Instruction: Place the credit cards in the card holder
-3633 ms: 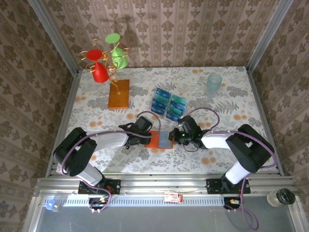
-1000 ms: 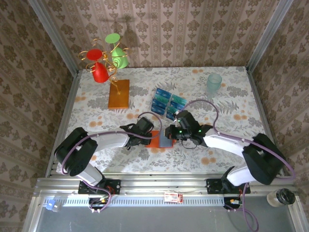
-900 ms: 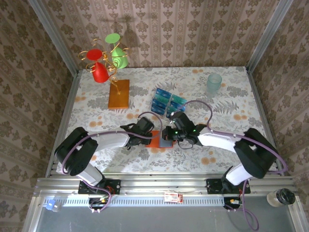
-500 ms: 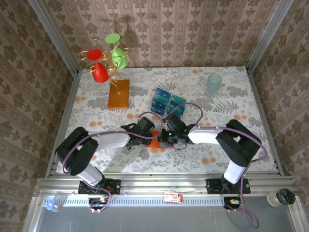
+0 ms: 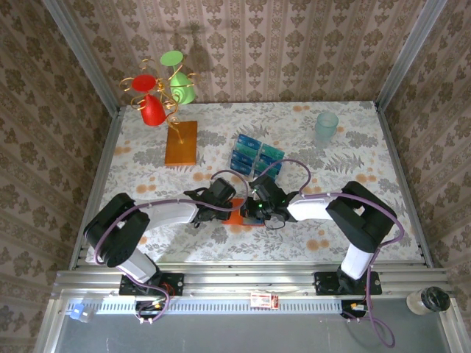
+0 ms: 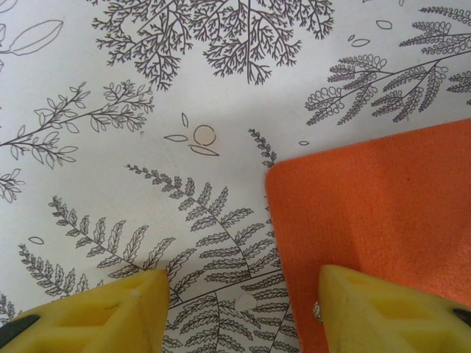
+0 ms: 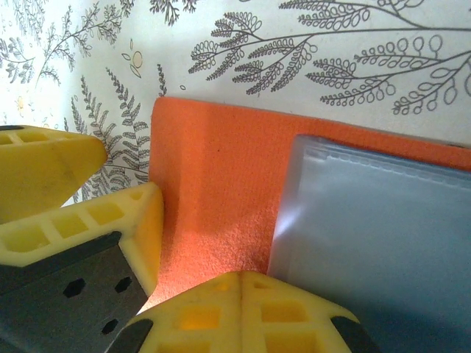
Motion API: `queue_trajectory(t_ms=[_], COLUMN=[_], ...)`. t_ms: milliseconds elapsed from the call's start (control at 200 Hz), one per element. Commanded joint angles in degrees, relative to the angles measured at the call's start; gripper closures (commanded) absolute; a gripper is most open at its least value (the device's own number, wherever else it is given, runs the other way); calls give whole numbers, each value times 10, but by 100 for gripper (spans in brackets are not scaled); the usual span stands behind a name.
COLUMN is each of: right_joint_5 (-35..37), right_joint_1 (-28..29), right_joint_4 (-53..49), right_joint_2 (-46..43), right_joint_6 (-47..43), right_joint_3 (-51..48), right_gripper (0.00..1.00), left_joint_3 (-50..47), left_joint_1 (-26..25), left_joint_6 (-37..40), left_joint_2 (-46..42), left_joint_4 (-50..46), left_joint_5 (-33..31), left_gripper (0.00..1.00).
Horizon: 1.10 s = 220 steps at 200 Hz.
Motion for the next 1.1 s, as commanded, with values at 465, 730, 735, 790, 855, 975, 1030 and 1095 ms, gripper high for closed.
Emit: queue_trajectory(t_ms=[465,730,735,790,855,975,1030,1095], right_joint_5=[-18,-10,-10,-7,-5,-14,-19,-25], right_joint_1=[-9,-31,-31,-34,-39,-43,-43,-43], right_joint_4=[-28,-29,-28,-25,-23,-14,-12,-11], right_joint_2=[-32,-43,-43,-45,-44,-42,-46,-54], right_joint_6=[-26,-28,-27,-26,-24,-23,-23,-24], right_joint_3=[-9,-37,-38,-46,-56,-65,-66,-65], right_gripper=[100,100,100,100,100,100,100,100], left_joint_3=[-8,-11,-11,-11,-11,-7,-3,3], left_joint_1=[2,2,2,1,2,2,1,2], left_joint_6=[-11,-11,-11,-11,-11,-10,-8,-6], left_joint_2=[0,2,2,2,1,2,1,-4], left_joint_4=[-27,-24,-23,-23,-23,-24,-27,-32], left_joint_5=[-9,-10,-10,-9,-9,-8,-8,-6], left_gripper=[45,45,45,46,46,46,46,46])
